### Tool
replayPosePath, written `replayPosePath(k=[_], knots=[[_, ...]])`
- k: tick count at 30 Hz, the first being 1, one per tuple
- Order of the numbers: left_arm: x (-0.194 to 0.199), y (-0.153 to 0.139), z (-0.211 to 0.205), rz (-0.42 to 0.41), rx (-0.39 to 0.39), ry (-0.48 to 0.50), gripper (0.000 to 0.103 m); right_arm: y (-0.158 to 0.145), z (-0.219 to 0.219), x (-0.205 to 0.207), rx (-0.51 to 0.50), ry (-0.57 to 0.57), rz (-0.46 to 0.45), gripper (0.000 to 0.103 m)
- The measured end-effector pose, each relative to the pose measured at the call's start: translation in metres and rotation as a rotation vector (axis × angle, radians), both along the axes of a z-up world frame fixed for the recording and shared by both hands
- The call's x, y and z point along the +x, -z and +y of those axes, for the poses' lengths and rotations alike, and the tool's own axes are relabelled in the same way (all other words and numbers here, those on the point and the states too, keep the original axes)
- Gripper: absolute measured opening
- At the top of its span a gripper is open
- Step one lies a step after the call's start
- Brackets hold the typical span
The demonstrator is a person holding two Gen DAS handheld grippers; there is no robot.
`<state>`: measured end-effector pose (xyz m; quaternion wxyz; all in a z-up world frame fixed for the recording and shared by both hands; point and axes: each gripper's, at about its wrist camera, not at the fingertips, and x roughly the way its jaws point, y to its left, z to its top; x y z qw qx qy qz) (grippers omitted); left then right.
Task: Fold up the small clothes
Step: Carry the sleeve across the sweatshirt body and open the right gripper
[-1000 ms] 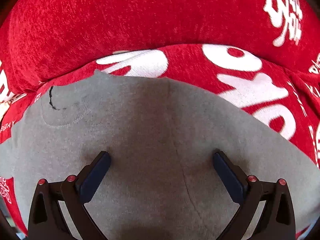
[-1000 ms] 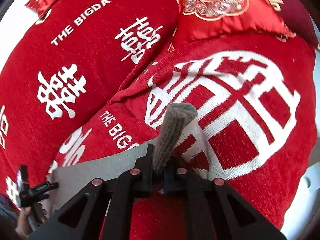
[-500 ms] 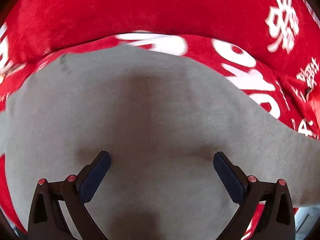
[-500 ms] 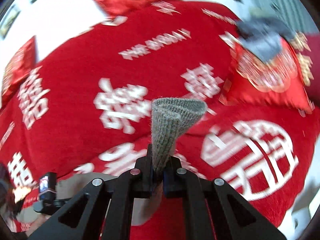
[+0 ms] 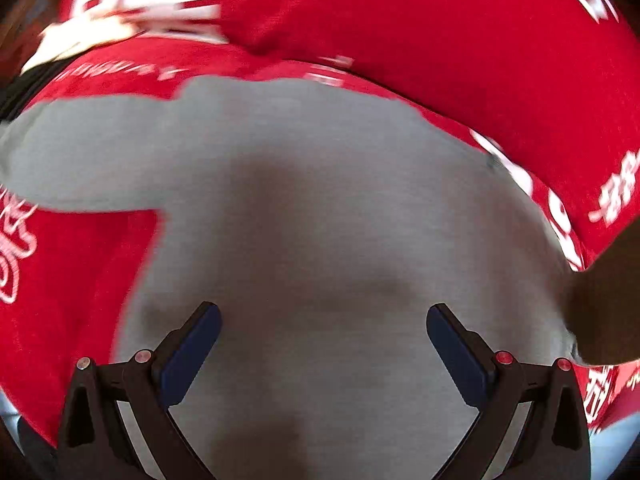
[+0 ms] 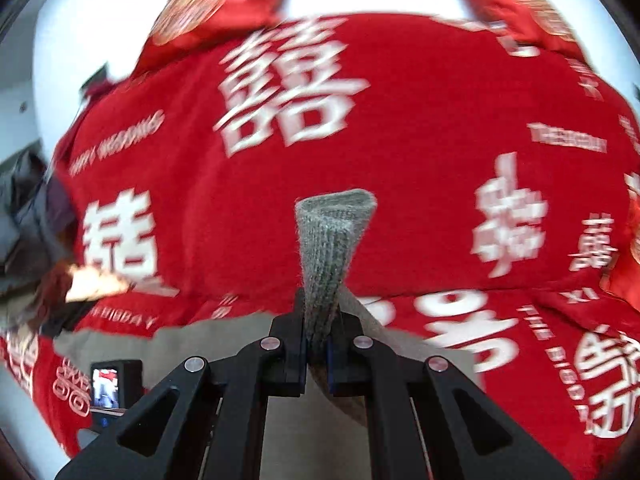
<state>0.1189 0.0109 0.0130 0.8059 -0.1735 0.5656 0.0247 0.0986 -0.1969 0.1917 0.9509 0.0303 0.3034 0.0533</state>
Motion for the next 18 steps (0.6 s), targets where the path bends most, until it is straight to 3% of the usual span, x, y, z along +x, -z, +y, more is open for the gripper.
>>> replayPosePath(k=[7,12,14,17,18], knots=[[-0.032,0.017,0.070,0.000,-0.031,-0.106,0.103,0.093,0.100,0.040,-0.081,-0.103,0.186,0.007],[-0.047,0.023,0.087,-0.017,-0.087,-0.144,0.103,0.155,0.134,0.053,-0.167,-0.143,0.305,0.007],[-0.050,0.022,0.087,-0.028,-0.103,-0.152,0.103,0.166,0.138,0.058,-0.160,-0.172,0.343,0.007],[-0.059,0.019,0.090,-0.041,-0.107,-0.163,0.103,0.177,0.147,0.063,-0.140,-0.266,0.437,0.021],[-0.060,0.018,0.091,-0.045,-0.109,-0.166,0.103,0.174,0.149,0.060,-0.125,-0.309,0.440,0.038]])
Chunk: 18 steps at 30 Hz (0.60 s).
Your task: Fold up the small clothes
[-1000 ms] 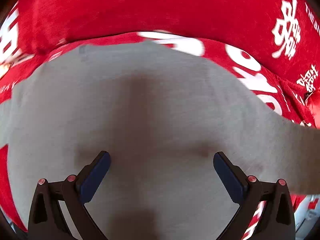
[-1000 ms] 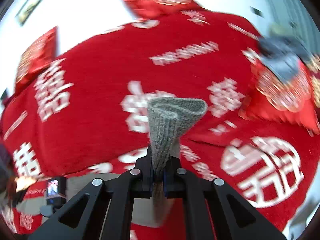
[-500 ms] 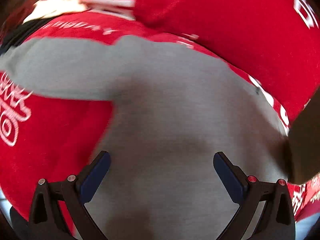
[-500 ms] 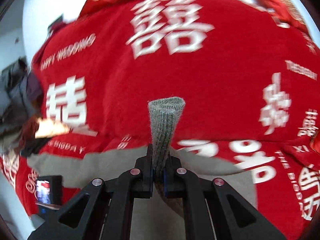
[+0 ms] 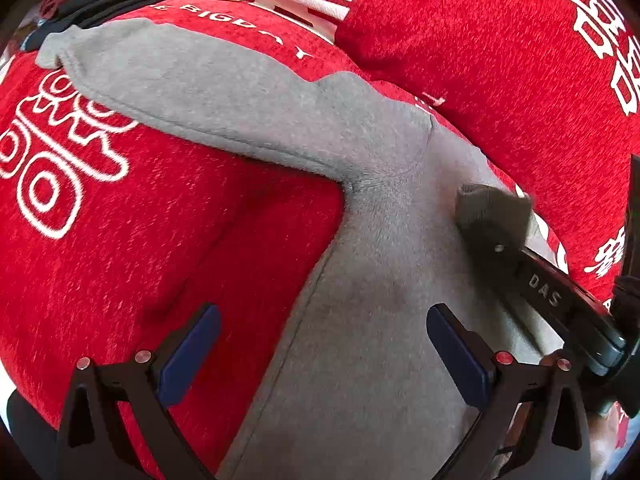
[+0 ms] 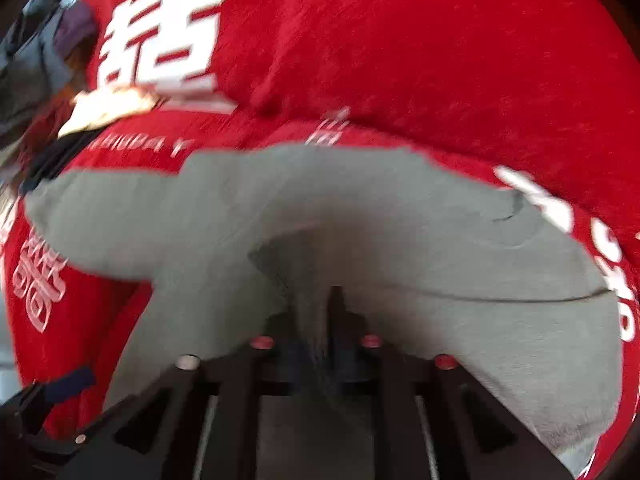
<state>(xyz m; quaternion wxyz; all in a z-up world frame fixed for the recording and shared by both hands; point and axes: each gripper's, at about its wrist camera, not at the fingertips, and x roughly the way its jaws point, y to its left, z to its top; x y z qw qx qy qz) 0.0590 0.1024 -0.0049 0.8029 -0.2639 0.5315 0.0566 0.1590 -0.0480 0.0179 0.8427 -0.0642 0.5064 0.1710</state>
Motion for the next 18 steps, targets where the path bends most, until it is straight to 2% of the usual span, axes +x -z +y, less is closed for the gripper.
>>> replayPosePath(k=[1,2,6,7,9,11,12,14,18], knots=[[-0.002,-0.002,0.001,-0.005,-0.001,-0.006,0.103,-0.007,-0.001,-0.004,0.025,-0.026,-0.003,0.056],[-0.004,-0.004,0.001,-0.013,0.002,-0.012,0.103,-0.017,-0.005,-0.009,0.071,-0.049,-0.012,0.060],[-0.009,-0.020,0.004,-0.046,0.016,-0.029,0.103,-0.064,-0.046,-0.027,0.274,-0.066,-0.031,0.062],[-0.008,-0.025,0.002,-0.054,0.015,-0.029,0.103,-0.074,-0.061,-0.032,0.289,-0.049,-0.058,0.067],[-0.010,-0.036,0.000,-0.075,0.013,-0.021,0.103,-0.087,-0.103,-0.042,0.261,0.029,-0.122,0.075],[-0.002,-0.047,-0.010,-0.100,0.010,-0.001,0.103,-0.084,-0.136,-0.045,0.200,0.086,-0.144,0.078],[0.007,-0.051,-0.021,-0.105,0.003,0.025,0.103,-0.073,-0.157,-0.045,0.110,0.144,-0.128,0.078],[0.020,-0.056,-0.041,-0.109,0.005,0.074,0.103,-0.052,-0.183,-0.042,-0.003,0.216,-0.092,0.078],[0.049,-0.056,-0.107,-0.115,0.007,0.241,0.103,0.002,-0.226,-0.042,-0.053,0.317,0.037,0.078]])
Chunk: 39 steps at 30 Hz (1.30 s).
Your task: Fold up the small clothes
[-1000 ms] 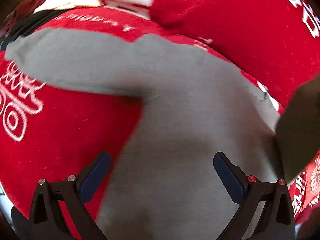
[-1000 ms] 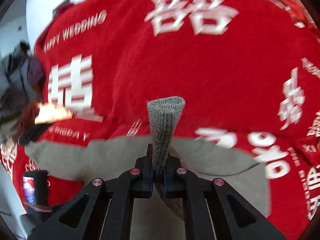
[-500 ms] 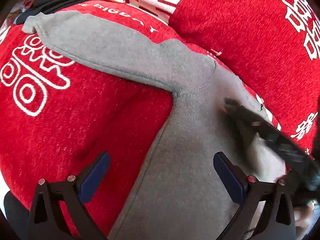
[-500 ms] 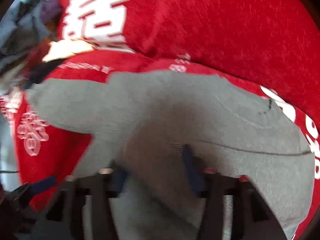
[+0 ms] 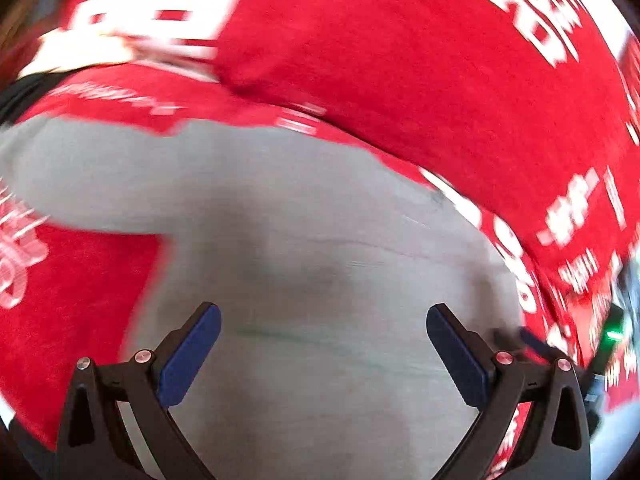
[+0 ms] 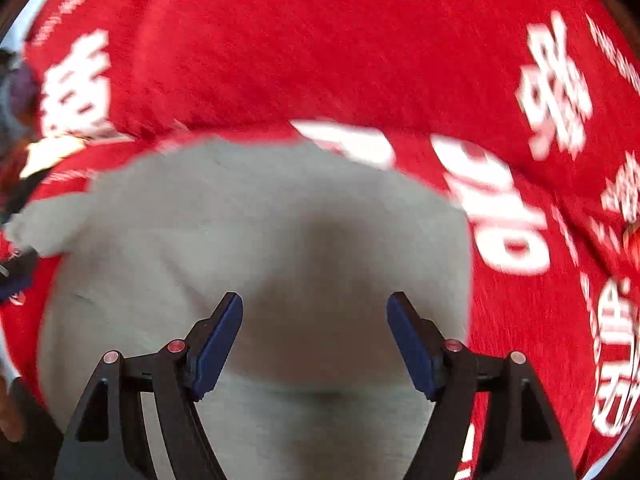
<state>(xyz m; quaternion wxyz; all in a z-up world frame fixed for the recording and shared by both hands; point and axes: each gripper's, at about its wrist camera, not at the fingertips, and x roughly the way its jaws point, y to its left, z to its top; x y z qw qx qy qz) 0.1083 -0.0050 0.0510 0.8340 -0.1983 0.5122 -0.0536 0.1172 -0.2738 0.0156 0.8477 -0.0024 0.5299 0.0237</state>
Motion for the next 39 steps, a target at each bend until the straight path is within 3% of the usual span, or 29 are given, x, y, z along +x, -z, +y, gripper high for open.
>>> replayPosePath(k=[1,3,5,7,9,12,14,16,18,21,23,25,28,30,33,36,39], knots=[[0.007,0.006,-0.020,0.011,0.016,0.049,0.103,0.013,-0.006,0.000,0.010,0.010,0.028,0.077],[0.015,0.023,-0.047,0.043,0.065,0.133,0.103,0.014,-0.004,-0.007,-0.021,-0.024,-0.043,0.078],[0.022,0.046,-0.064,0.095,0.196,0.169,0.103,0.010,0.004,-0.005,-0.056,-0.038,-0.024,0.078],[0.018,0.042,-0.073,0.045,0.303,0.193,0.103,-0.003,0.008,0.000,-0.027,-0.049,-0.040,0.078],[0.017,0.037,-0.065,0.041,0.249,0.164,0.103,-0.012,0.011,0.001,-0.033,-0.069,-0.093,0.078],[0.030,0.040,-0.052,0.056,0.188,0.091,0.103,-0.001,0.019,0.027,-0.068,-0.076,-0.046,0.078],[0.044,0.051,-0.058,0.086,0.268,0.101,0.103,0.017,0.020,0.048,-0.087,-0.060,0.025,0.078],[0.052,0.056,-0.068,0.076,0.401,0.166,0.103,0.017,0.006,0.064,-0.043,-0.007,0.003,0.080],[0.056,0.055,-0.058,0.074,0.392,0.167,0.103,0.017,-0.012,0.076,-0.054,0.074,0.034,0.080],[0.055,0.057,-0.030,0.100,0.366,0.107,0.103,0.013,-0.034,0.082,0.009,0.145,0.062,0.080],[0.050,0.054,-0.013,0.138,0.318,0.050,0.103,0.001,-0.032,0.070,0.001,0.144,0.042,0.079],[0.041,0.047,-0.004,0.124,0.279,-0.020,0.103,-0.011,-0.022,0.050,0.032,0.109,0.006,0.079],[0.030,0.044,-0.019,0.101,0.201,0.013,0.103,-0.013,0.006,0.022,0.058,0.037,0.002,0.079],[0.023,0.047,-0.039,0.097,0.225,0.081,0.103,-0.005,0.028,0.008,0.009,-0.036,0.018,0.079],[0.013,0.055,-0.054,0.076,0.387,0.161,0.103,0.007,0.038,-0.010,-0.081,-0.091,0.013,0.079],[0.006,0.054,-0.029,0.050,0.390,0.148,0.103,0.005,0.005,-0.024,-0.032,-0.026,0.015,0.079],[0.000,0.052,0.006,0.112,0.254,0.072,0.103,-0.005,-0.024,-0.039,0.001,0.053,0.028,0.079]])
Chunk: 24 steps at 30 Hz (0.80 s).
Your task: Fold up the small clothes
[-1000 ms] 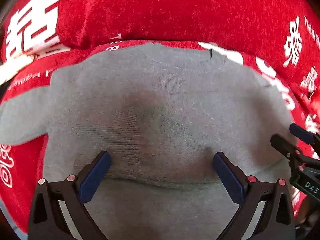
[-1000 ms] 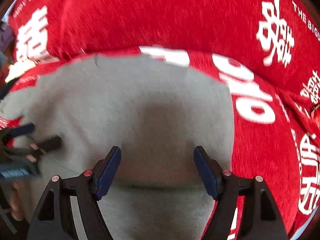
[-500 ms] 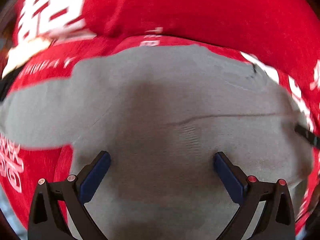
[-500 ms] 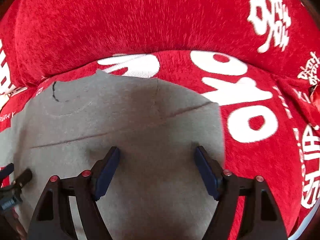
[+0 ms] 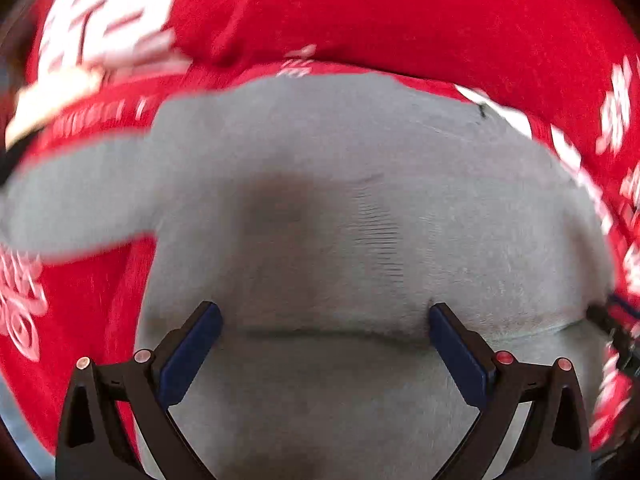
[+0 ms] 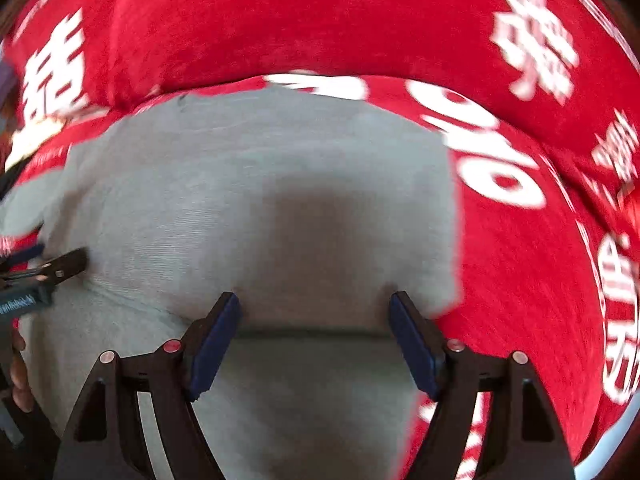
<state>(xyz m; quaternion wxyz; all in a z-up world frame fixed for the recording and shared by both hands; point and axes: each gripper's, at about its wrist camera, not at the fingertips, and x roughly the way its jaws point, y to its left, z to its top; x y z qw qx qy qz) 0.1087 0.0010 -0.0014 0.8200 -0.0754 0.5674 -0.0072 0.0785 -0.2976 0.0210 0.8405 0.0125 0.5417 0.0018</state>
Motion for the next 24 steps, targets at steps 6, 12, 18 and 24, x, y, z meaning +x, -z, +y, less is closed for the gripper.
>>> replayPosePath(k=[6,12,18,24], knots=[[-0.034,-0.018,0.003,-0.026,-0.055,-0.087,0.103,-0.002,0.035,-0.037,0.006,-0.094,-0.019,0.080],[-0.065,0.002,-0.038,-0.029,0.103,0.074,0.103,0.024,0.070,-0.066,-0.066,-0.190,-0.056,0.081],[-0.105,0.003,0.002,-0.079,0.076,0.081,0.103,0.021,0.035,-0.110,-0.064,-0.201,-0.014,0.081],[-0.140,0.001,0.032,-0.028,0.083,0.015,0.103,0.016,0.029,-0.154,-0.152,-0.259,0.024,0.084]])
